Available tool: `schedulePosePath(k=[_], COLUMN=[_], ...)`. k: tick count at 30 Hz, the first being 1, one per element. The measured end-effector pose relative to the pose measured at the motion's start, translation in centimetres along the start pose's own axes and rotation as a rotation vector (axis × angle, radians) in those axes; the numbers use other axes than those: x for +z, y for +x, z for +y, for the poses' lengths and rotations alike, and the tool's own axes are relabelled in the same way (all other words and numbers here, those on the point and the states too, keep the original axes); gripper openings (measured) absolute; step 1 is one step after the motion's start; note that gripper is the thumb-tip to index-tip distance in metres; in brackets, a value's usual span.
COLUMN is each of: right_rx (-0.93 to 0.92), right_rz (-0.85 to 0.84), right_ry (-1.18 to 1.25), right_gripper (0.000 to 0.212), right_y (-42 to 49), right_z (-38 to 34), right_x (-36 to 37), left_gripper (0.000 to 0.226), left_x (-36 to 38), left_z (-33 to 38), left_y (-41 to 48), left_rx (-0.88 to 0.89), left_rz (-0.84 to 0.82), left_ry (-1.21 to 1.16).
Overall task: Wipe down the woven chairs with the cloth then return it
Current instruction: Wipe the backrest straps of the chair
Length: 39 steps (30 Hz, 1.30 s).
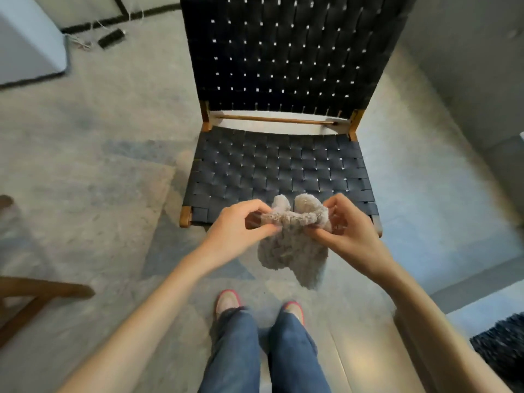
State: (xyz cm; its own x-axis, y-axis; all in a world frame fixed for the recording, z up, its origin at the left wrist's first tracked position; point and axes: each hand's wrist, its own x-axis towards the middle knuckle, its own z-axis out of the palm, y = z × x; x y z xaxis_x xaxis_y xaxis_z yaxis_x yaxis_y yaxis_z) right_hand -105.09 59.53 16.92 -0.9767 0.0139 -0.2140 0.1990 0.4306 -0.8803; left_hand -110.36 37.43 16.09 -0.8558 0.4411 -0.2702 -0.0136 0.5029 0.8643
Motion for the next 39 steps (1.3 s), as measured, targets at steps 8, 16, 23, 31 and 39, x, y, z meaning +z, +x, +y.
schedulePosePath(k=[8,16,23,31,39], right_rx=[-0.179,-0.214,-0.219,-0.174,0.011], right_rz=[-0.171,-0.211,-0.062,0.069,0.063], right_ry=[-0.074,-0.276,-0.408,-0.433,-0.301], right_gripper=[0.035,0.039,0.031,0.027,0.028], right_y=[-0.2,1.9,5.3,15.0,29.2], right_z=[-16.5,-24.7,-27.4,-28.7,-31.1], right_x=[0.6,7.2,12.1,14.4,16.1], left_gripper=[0.020,0.021,0.022,0.020,0.024], left_x=[-12.3,-23.6,-30.7,-37.7,-46.3], left_z=[7.9,6.4,3.8,3.1,3.0], left_y=[-8.4,-13.3,-11.5,-1.6,12.8], left_rx=[0.028,0.044,0.024,0.144,0.077], left_rz=[0.239,0.356,0.307,0.268,0.015], left_ry=[0.106,0.226,0.350,0.468,0.529])
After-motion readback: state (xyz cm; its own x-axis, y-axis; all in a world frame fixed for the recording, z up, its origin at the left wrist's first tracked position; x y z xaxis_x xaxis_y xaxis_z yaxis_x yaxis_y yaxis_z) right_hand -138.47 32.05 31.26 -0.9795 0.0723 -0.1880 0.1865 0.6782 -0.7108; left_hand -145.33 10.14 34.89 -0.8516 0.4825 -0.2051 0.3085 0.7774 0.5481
